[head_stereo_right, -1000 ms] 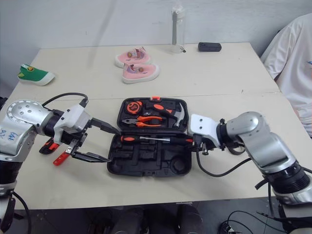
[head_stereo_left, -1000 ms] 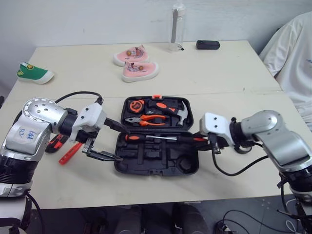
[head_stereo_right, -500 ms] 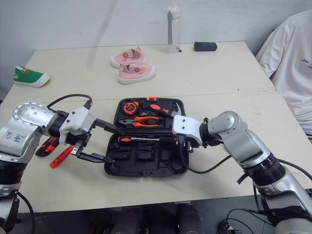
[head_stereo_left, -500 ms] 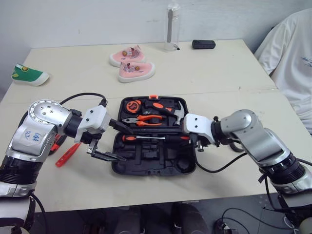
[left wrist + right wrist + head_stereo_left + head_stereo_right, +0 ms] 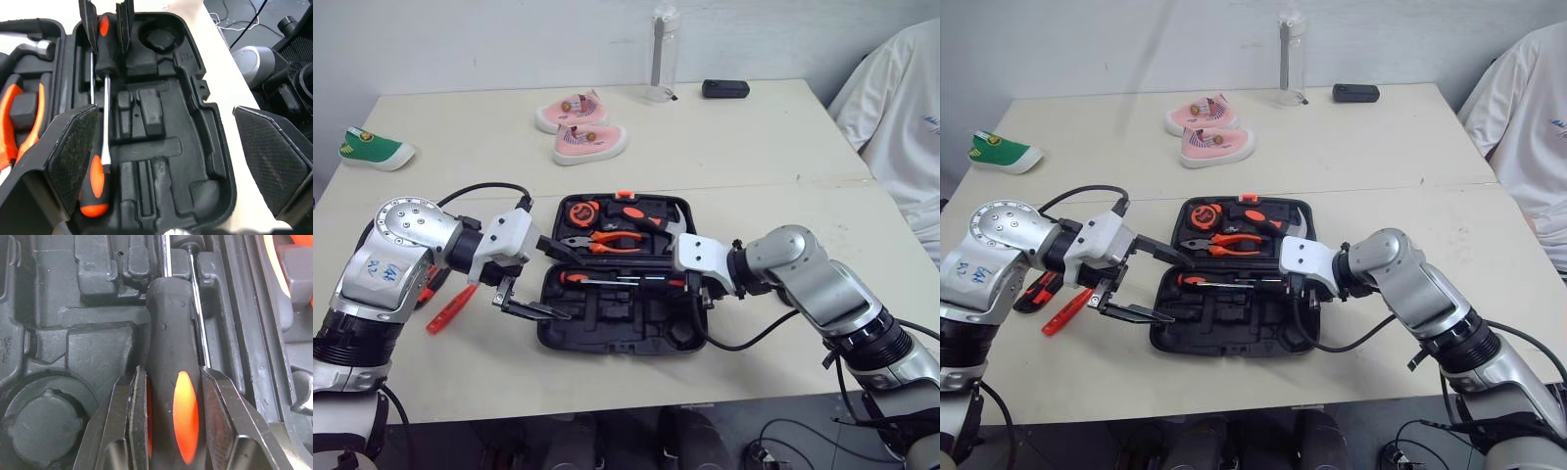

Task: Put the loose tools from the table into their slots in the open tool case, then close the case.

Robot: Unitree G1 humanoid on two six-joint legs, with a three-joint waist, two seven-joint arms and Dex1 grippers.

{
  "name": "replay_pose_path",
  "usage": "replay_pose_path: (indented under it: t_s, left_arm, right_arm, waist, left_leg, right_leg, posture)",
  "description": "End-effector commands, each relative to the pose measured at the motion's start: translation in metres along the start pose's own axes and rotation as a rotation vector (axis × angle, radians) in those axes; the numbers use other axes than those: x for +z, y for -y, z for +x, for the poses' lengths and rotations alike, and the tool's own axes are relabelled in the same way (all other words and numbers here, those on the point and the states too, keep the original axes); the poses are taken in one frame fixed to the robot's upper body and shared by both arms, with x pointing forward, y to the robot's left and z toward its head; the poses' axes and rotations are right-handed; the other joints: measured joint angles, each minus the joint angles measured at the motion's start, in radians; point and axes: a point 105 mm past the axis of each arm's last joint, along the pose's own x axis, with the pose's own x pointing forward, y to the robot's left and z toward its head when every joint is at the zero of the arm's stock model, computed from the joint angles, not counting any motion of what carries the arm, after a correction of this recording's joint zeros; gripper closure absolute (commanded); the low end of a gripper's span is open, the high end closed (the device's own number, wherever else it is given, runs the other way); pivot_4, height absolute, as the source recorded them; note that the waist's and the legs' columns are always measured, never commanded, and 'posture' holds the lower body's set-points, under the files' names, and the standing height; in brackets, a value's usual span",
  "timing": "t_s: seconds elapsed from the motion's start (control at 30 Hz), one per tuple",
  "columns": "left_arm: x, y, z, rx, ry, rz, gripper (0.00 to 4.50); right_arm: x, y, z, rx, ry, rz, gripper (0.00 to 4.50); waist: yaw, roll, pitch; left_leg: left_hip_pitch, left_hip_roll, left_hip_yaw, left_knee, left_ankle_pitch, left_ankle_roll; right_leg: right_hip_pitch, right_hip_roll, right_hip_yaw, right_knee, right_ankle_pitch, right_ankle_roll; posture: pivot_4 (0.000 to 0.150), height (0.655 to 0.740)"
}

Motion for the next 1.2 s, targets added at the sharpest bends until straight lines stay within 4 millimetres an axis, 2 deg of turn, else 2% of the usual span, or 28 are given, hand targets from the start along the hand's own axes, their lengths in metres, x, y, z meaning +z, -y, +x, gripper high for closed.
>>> replay_pose_path:
  t_s: [0.03, 0.93, 0.97, 1.03, 1.1, 1.13, 1.2]
  left_arm:
    - [0.003, -0.003, -0.002, 0.012, -0.010, 0.034, 0.00]
    - [0.004, -0.006, 0.000, 0.008, -0.003, 0.063, 0.00]
    - [0.005, -0.007, 0.000, 0.011, -0.001, 0.066, 0.00]
    - [0.007, -0.007, 0.000, 0.016, 0.006, 0.066, 0.00]
    - [0.009, -0.008, -0.001, 0.020, 0.013, 0.063, 0.00]
    - [0.009, -0.008, -0.001, 0.021, 0.013, 0.063, 0.00]
    - [0.008, -0.008, -0.001, 0.025, 0.015, 0.060, 0.00]
  right_arm:
    - [0.013, -0.005, -0.004, 0.023, 0.036, -0.049, 3.43]
    - [0.011, -0.007, -0.007, -0.001, 0.027, -0.065, 3.43]
    - [0.014, -0.007, -0.009, 0.001, 0.039, -0.063, 2.39]
    - [0.024, -0.005, -0.016, 0.004, 0.093, -0.057, 1.51]
    - [0.039, -0.004, -0.023, 0.008, 0.178, -0.045, 0.39]
    - [0.044, -0.003, -0.025, 0.008, 0.214, -0.040, 0.04]
    - [0.050, 0.000, -0.026, -0.005, 0.283, -0.023, 0.04]
  waist:
    - [0.000, 0.000, 0.000]
    - [0.000, 0.000, 0.000]
    - [0.000, 0.000, 0.000]
    - [0.000, 0.000, 0.000]
    - [0.000, 0.000, 0.000]
    - [0.000, 0.000, 0.000]
    - [0.000, 0.000, 0.000]
  left_leg:
    - [0.000, 0.000, 0.000, 0.000, 0.000, 0.000]
    - [0.000, 0.000, 0.000, 0.000, 0.000, 0.000]
    - [0.000, 0.000, 0.000, 0.000, 0.000, 0.000]
    - [0.000, 0.000, 0.000, 0.000, 0.000, 0.000]
    - [0.000, 0.000, 0.000, 0.000, 0.000, 0.000]
    - [0.000, 0.000, 0.000, 0.000, 0.000, 0.000]
    - [0.000, 0.000, 0.000, 0.000, 0.000, 0.000]
  right_leg:
    - [0.000, 0.000, 0.000, 0.000, 0.000, 0.000]
    - [0.000, 0.000, 0.000, 0.000, 0.000, 0.000]
    - [0.000, 0.000, 0.000, 0.000, 0.000, 0.000]
    - [0.000, 0.000, 0.000, 0.000, 0.000, 0.000]
    - [0.000, 0.000, 0.000, 0.000, 0.000, 0.000]
    - [0.000, 0.000, 0.000, 0.000, 0.000, 0.000]
    - [0.000, 0.000, 0.000, 0.000, 0.000, 0.000]
  posture:
    - [0.150, 0.7316]
    - [0.150, 0.7316]
    - [0.150, 0.7316]
    - [0.150, 0.7316]
    - [0.150, 0.7316]
    - [0.150, 0.7316]
    - [0.150, 0.7316]
